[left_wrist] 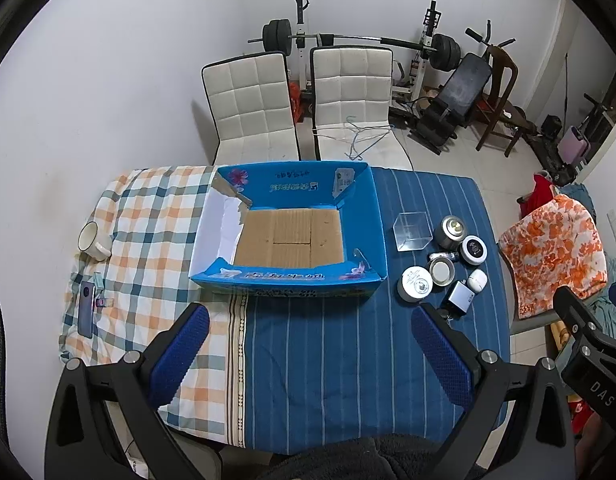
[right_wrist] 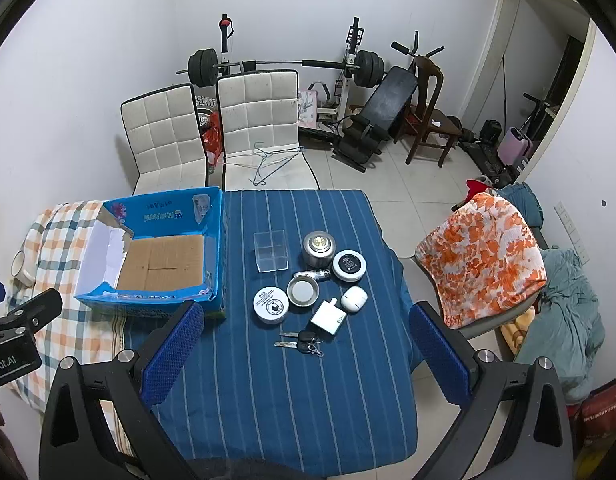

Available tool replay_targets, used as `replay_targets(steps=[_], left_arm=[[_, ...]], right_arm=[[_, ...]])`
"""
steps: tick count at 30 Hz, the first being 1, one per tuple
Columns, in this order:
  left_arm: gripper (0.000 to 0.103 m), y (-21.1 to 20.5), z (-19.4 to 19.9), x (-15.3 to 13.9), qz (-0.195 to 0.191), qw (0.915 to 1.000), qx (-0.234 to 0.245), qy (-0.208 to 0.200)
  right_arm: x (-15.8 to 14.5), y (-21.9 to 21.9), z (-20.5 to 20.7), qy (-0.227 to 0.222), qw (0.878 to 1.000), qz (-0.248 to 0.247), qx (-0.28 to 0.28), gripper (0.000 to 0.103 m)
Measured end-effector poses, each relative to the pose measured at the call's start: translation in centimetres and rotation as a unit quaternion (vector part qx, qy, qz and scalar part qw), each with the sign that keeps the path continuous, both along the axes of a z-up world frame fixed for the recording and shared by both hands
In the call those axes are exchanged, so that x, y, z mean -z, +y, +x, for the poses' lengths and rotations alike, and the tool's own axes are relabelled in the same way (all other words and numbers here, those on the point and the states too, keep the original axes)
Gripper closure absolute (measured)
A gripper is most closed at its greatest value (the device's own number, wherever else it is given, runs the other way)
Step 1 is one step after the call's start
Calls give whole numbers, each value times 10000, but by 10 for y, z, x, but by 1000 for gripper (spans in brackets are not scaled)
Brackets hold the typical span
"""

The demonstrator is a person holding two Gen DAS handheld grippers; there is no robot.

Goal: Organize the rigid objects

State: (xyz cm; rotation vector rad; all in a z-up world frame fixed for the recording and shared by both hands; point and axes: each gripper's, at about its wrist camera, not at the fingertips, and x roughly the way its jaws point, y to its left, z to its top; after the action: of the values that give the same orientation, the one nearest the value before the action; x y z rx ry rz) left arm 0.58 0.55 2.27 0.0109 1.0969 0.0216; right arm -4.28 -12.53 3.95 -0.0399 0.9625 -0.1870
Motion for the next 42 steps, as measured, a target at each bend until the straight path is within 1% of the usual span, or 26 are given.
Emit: replay_targets(steps=[7, 15, 31, 42], left_arm=[[0, -4, 0, -2, 16, 10000, -22, -22], [0, -5, -4, -3, 39, 9999, -38, -146], [0, -3, -8, -3, 22, 9999, -39, -149], [0, -1, -14, 1, 24, 9999, -59, -116]], right_arm=[[2, -5, -1, -17, 10000, 16, -8, 0], [-7, -7, -6, -78, 9999, 13, -91, 0], [-10, -5, -11, -264, 9996, -92, -10, 0], [-6, -2, -13, -227, 9997, -114, -42, 0]])
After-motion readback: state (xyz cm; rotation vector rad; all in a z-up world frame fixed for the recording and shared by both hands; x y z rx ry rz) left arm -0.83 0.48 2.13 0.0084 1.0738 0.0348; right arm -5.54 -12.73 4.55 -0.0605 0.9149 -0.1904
